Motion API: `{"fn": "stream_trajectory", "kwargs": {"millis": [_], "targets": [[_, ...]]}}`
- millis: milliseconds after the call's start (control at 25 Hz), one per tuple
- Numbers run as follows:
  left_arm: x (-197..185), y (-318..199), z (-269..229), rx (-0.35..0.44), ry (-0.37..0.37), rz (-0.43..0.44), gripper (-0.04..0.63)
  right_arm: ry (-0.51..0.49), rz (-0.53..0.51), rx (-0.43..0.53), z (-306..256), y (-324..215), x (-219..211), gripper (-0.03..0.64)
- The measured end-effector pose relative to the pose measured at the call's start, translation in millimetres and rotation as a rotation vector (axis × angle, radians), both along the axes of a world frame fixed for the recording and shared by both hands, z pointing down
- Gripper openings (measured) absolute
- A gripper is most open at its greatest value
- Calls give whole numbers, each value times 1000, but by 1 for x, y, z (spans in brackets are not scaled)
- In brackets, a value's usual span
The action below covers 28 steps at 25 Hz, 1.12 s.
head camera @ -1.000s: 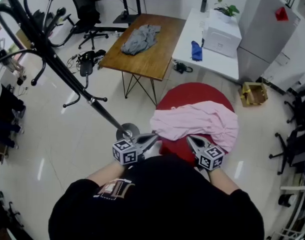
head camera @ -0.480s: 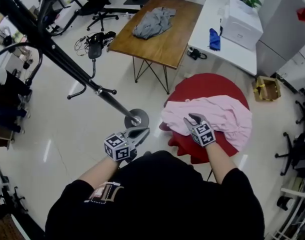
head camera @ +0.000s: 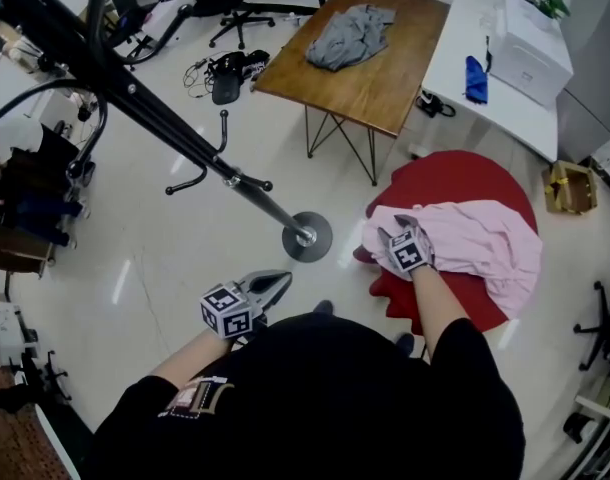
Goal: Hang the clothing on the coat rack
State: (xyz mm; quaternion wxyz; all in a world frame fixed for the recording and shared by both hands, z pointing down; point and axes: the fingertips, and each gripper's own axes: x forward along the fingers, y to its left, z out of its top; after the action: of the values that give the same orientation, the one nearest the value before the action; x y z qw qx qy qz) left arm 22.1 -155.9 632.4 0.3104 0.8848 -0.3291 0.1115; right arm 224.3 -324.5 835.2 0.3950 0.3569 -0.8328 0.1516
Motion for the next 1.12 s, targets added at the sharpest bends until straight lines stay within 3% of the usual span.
{"fn": "stream_trajectory", "kwargs": {"millis": [120, 200, 240, 280, 360, 520, 640, 760, 880, 1120], "targets": [[-20, 5, 1, -9, -15, -26, 0, 123, -49, -50, 31, 6, -4, 225], [-29, 8, 2, -10, -21, -40, 0, 168, -82, -59, 39, 12, -3, 134], [-31, 9, 3, -10, -19, -46, 0, 168, -91, -49, 37, 13, -3, 54], [-32, 9, 3, -9, -14, -51, 0, 150, -92, -37, 30, 14, -3, 41], [-31, 9, 4, -5, 0, -54, 0, 60, -78, -14, 5, 15, -4, 37], [-14, 3, 1, 16, 42, -35, 0, -223, -32, 53, -87, 27, 7, 34], [10, -3, -6, 49, 75, 4, 0, -450, 13, 121, -182, 48, 42, 34], [40, -7, -17, 87, 116, 49, 0, -613, 43, 219, -277, 79, 92, 32], [76, -6, -27, 109, 155, 103, 0, -688, 18, 331, -359, 118, 141, 32], [133, -2, -65, 209, 187, 210, 0, -686, -63, 472, -455, 187, 191, 31]]}}
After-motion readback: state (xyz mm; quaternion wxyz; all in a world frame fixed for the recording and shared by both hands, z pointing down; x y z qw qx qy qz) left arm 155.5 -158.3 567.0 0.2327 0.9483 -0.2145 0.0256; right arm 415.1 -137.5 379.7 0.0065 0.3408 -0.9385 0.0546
